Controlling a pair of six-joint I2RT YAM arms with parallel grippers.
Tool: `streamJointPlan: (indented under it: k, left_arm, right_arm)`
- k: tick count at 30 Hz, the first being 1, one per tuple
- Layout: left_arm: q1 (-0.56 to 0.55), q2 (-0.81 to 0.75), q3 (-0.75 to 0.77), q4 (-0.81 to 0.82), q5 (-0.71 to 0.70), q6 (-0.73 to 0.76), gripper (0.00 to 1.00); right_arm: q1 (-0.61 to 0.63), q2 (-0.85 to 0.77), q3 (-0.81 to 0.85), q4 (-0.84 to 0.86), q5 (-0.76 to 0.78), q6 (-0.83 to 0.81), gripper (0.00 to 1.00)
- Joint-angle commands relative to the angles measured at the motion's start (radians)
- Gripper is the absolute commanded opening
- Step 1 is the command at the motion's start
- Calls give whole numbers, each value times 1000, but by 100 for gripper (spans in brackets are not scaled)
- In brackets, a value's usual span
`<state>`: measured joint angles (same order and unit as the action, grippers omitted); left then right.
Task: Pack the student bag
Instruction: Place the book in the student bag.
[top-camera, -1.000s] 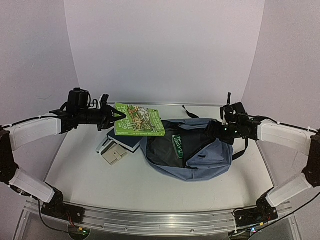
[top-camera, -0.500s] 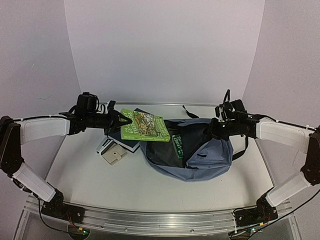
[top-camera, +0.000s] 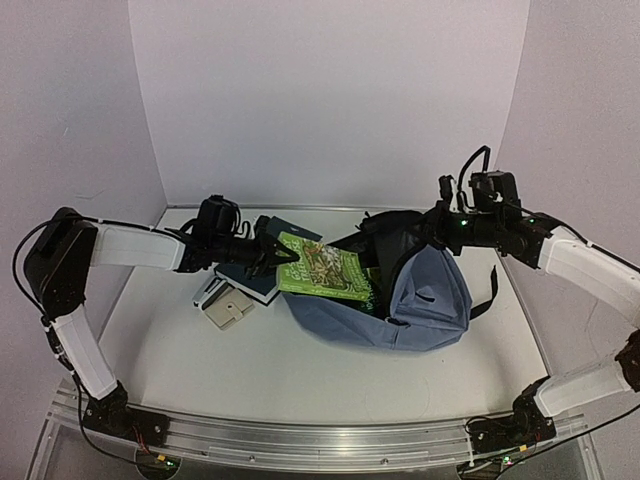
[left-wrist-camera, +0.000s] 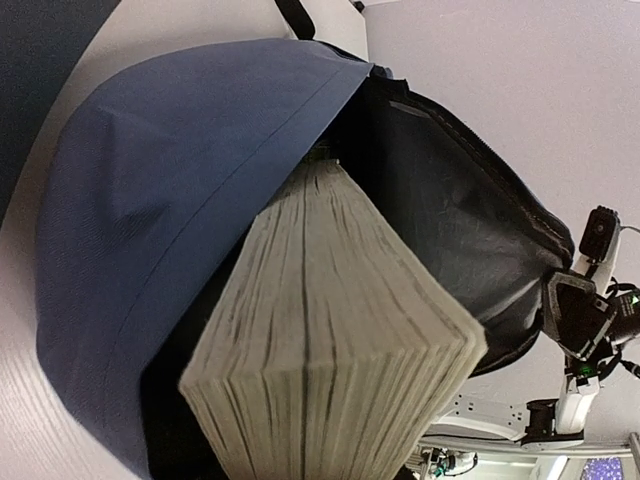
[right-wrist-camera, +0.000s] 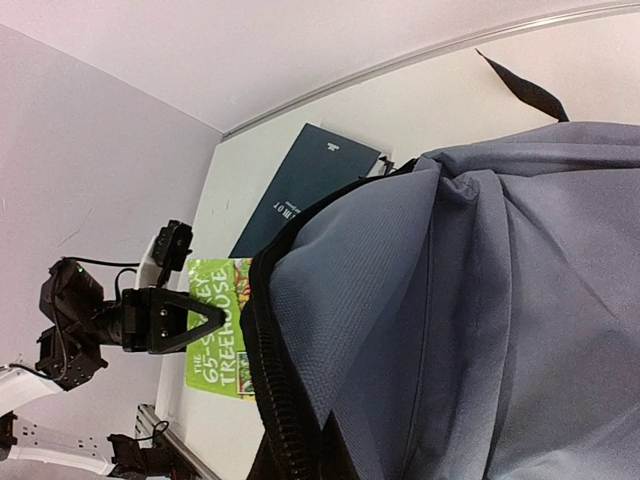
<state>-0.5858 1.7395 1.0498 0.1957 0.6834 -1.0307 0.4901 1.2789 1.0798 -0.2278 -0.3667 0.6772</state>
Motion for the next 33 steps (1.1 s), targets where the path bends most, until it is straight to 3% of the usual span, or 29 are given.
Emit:
streamJointPlan:
  k: [1,9,17,22,27,33]
  left_arm:
    - [-42,71,122,167,24,-21,0]
    - [-129,243,267,177,-70,11,0]
    - [-177,411,417,53,-205,119,3]
    - [-182,444,491,-127,-260,205,26]
    - [-182,368,484,-324,-389,318,53]
    - [-183,286,401,-364,-409,326,76]
  right_arm:
    - [16,-15,52,124,-25,18,0]
    - [51,7,47,167,-11,17,0]
    - [91,39,44,199,16,14,0]
    - [104,50,43,202,26,10,0]
    - [107,39,38,201,44,7,0]
    - [107,41,37,199,49,2,0]
